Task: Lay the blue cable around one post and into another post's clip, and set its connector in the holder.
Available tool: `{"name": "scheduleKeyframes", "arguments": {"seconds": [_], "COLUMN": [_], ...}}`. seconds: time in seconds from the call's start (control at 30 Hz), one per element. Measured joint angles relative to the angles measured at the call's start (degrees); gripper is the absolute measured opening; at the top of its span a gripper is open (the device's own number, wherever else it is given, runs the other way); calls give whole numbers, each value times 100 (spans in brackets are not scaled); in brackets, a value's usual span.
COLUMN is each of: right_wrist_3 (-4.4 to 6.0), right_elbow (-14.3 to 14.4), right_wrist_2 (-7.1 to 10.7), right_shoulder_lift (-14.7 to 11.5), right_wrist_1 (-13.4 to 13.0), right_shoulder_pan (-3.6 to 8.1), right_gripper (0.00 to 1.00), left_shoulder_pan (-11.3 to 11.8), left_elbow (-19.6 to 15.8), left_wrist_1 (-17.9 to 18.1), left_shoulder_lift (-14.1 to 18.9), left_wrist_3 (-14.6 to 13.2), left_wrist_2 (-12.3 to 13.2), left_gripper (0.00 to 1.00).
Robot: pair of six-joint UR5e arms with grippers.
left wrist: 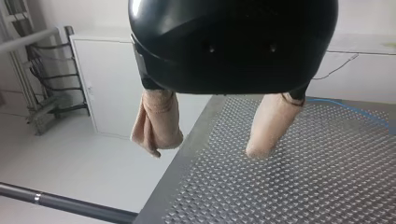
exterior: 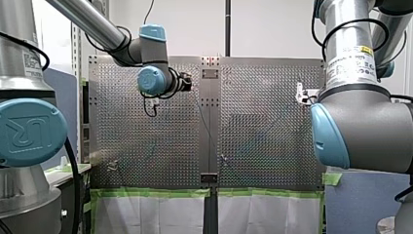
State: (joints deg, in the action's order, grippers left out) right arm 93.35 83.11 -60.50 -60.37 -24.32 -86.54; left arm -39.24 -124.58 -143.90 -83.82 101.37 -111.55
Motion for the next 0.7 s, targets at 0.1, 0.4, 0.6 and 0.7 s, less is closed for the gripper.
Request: {"name": "scheduleKeyframes", "arguments": {"seconds": [0.1, 0.4, 0.6, 0.7], "right_wrist_3": [0, 0, 0, 0], "right_elbow": [0, 0, 0, 0], "right_wrist_2": [0, 0, 0, 0], "right_shoulder_lift": [0, 0, 0, 0], "right_wrist_1": [0, 0, 0, 0], "right_shoulder_pan": [0, 0, 0, 0], "right_gripper": [100, 100, 100, 100], "left_shoulder_pan": [4, 51, 115, 123], "left_elbow": [-107, -230, -21, 29], "left_wrist_1": [-17, 224, -5, -143], "left_shoulder_lift": [17, 41, 39, 45], "left_wrist_3": [29, 229, 20, -43], "left_wrist_2": [-6, -20, -122, -138], "left_gripper": [100, 100, 100, 100]}}
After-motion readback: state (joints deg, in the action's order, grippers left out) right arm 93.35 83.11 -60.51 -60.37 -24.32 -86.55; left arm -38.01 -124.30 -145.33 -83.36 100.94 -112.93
